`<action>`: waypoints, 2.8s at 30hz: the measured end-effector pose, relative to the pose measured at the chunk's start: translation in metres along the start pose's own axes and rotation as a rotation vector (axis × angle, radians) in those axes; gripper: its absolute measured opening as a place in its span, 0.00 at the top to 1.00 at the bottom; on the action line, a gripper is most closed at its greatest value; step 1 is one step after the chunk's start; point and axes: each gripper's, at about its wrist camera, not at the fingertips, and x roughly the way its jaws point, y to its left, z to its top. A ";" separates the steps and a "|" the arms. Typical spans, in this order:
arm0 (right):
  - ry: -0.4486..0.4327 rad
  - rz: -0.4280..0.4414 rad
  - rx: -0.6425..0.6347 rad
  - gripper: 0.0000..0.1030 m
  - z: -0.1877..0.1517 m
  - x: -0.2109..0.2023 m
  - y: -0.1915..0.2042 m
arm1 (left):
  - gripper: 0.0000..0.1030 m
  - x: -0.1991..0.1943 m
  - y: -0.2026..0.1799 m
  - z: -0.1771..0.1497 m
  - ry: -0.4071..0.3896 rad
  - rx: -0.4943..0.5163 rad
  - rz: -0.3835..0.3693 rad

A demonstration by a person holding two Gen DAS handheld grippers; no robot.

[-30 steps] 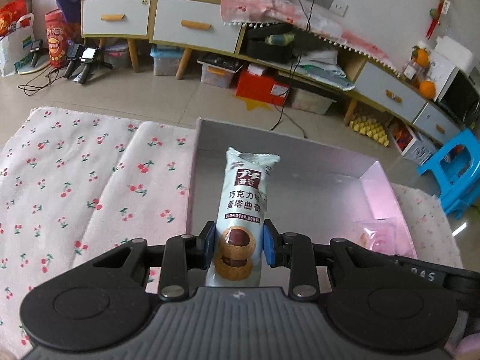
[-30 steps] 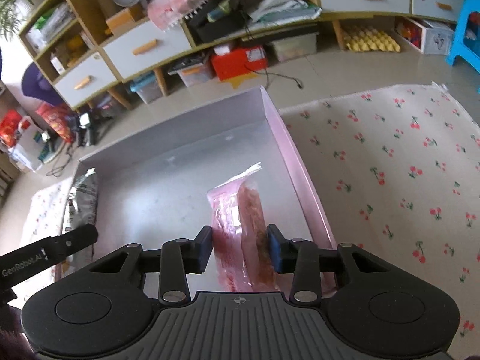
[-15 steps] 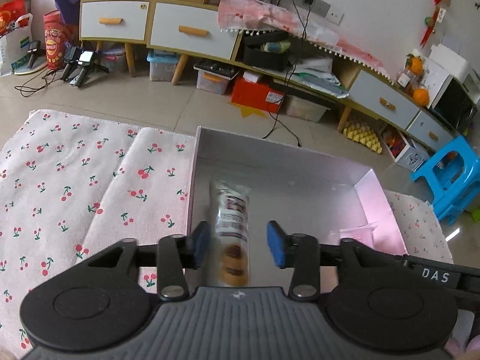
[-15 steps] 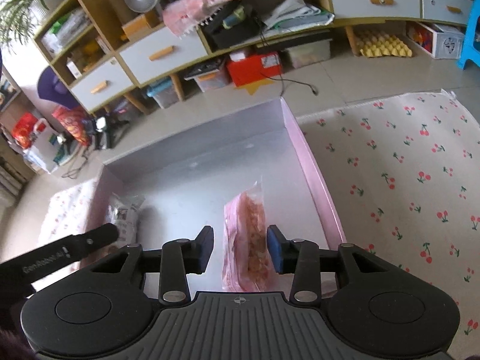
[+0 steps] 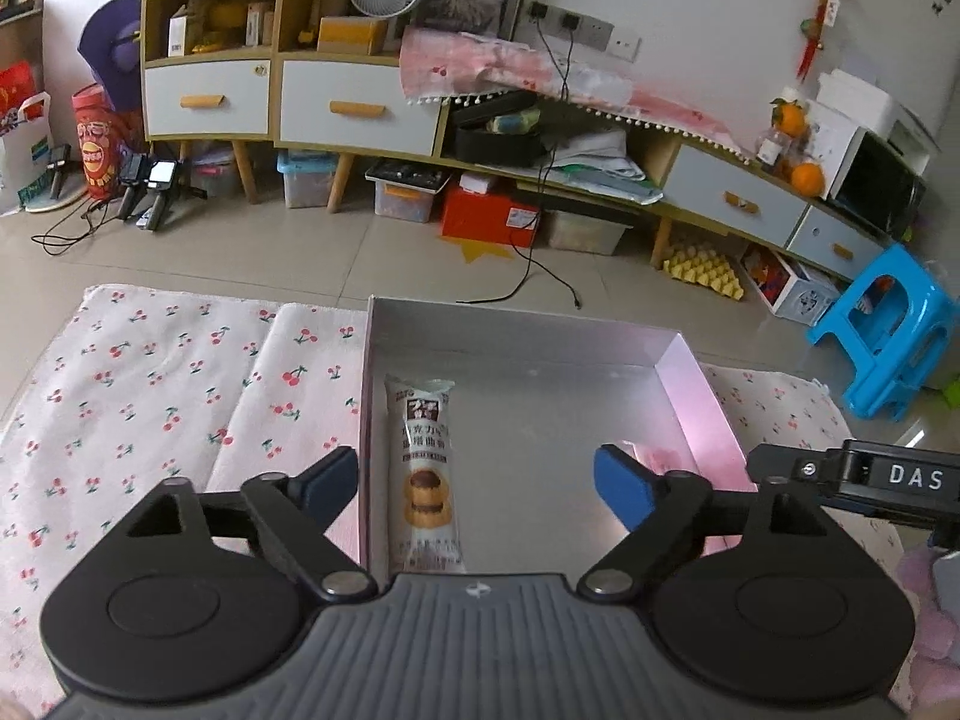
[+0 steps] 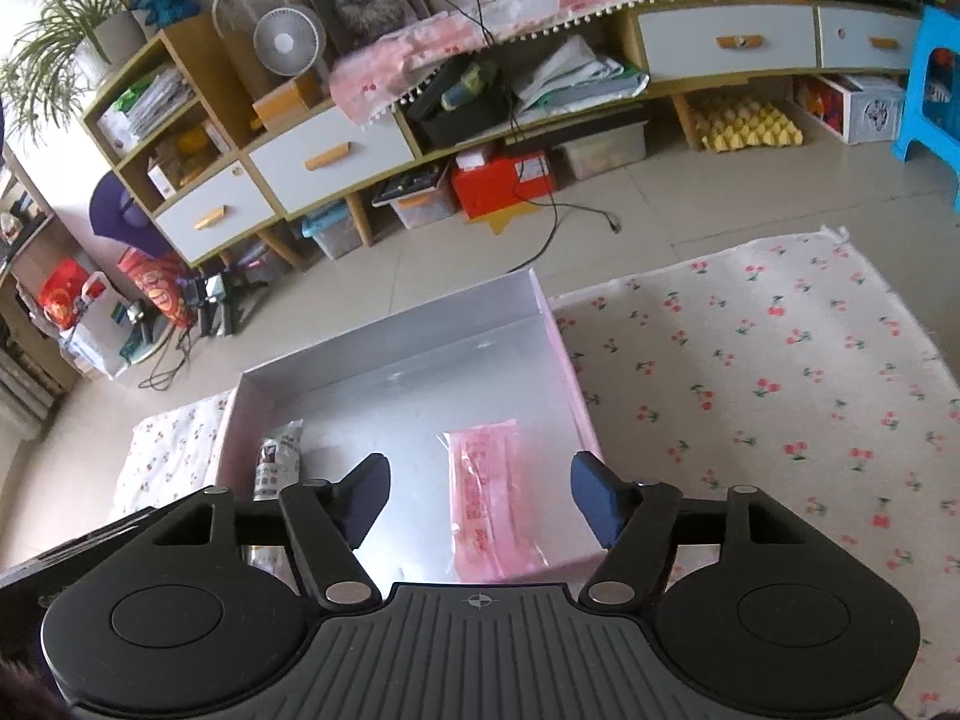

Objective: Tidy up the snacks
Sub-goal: 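Open both tools to release the snacks and withdraw, then grasp the clear bread bag with left tool while right tool grasps green bag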

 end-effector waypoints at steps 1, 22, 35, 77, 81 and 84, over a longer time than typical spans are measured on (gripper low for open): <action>-0.002 -0.003 -0.007 0.30 -0.001 -0.005 0.000 | 0.15 -0.003 0.000 -0.001 0.001 -0.001 0.001; 0.004 -0.016 -0.102 0.12 -0.043 -0.076 -0.004 | 0.01 -0.054 -0.001 -0.030 0.037 0.103 0.051; 0.107 -0.012 -0.214 0.12 -0.072 -0.067 -0.007 | 0.01 -0.053 0.020 -0.057 0.040 0.151 0.029; 0.342 0.215 0.237 0.29 -0.091 -0.012 0.016 | 0.65 0.007 0.043 -0.062 0.335 0.014 -0.208; 0.345 0.199 0.231 0.37 -0.095 -0.004 0.019 | 0.67 0.003 0.046 -0.061 0.332 0.003 -0.199; 0.338 0.190 0.231 0.42 -0.096 0.001 0.020 | 0.68 0.001 0.048 -0.060 0.330 -0.003 -0.196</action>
